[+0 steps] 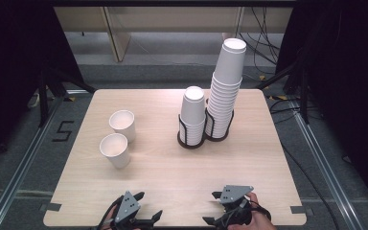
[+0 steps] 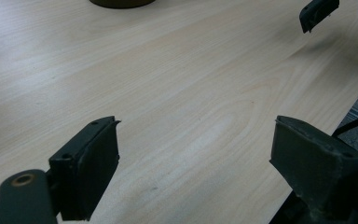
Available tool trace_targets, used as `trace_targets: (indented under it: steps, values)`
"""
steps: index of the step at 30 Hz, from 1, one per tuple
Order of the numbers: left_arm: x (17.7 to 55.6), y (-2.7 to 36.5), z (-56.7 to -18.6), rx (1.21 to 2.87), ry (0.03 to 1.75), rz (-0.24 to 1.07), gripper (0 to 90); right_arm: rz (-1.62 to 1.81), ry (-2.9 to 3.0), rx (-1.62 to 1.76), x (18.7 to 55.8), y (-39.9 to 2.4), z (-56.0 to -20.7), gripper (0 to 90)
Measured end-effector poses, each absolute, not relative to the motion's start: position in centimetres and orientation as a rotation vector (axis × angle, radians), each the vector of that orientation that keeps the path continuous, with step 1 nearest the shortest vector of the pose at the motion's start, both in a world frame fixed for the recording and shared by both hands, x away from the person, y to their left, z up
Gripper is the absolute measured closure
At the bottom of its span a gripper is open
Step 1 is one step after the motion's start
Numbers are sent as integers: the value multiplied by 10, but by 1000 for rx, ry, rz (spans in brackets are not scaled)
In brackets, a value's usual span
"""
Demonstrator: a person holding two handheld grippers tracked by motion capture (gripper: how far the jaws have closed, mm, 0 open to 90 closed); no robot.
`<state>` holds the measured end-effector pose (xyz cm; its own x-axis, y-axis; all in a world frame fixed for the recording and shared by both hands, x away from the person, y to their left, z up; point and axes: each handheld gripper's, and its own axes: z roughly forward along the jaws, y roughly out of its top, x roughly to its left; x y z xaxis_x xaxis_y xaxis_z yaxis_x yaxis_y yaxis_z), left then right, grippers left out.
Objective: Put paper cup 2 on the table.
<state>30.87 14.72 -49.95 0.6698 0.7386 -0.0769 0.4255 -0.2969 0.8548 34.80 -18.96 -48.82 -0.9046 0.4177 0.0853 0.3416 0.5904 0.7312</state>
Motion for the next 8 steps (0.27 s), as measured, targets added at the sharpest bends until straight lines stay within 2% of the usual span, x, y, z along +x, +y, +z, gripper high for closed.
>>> trace_targets:
  steps: [8]
  values:
    - [312, 148, -502, 1945, 930, 411, 147, 1218, 2715, 652, 349, -191, -488, 158]
